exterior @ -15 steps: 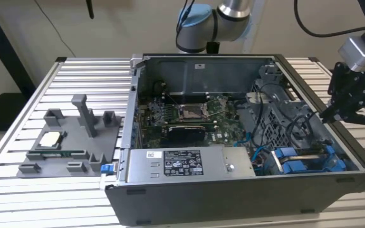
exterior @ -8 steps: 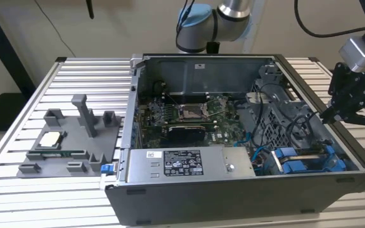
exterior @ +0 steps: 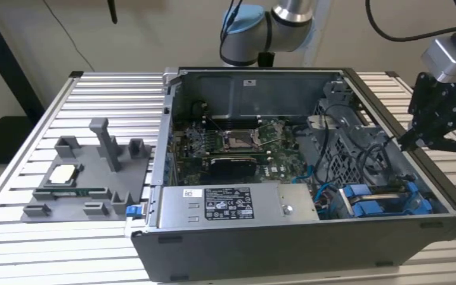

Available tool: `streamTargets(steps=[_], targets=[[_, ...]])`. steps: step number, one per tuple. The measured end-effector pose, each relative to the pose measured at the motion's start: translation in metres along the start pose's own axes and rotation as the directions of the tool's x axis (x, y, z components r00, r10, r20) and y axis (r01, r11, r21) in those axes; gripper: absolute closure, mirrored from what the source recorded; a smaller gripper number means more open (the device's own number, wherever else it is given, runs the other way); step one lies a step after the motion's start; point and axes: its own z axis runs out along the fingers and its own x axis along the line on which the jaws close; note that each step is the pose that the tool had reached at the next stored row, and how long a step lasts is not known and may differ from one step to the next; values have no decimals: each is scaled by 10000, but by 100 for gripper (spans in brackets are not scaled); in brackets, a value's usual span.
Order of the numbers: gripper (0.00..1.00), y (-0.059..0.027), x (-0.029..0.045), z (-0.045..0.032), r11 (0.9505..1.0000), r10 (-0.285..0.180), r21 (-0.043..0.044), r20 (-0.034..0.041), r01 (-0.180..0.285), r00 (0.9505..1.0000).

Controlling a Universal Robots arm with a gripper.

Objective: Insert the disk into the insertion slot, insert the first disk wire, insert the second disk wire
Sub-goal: 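Insert the second disk wire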

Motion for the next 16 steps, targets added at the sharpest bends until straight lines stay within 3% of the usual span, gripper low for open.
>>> streamTargets(steps=[16], targets=[[84,230,-11,-60,10000,20,-89,29,-20,10000]])
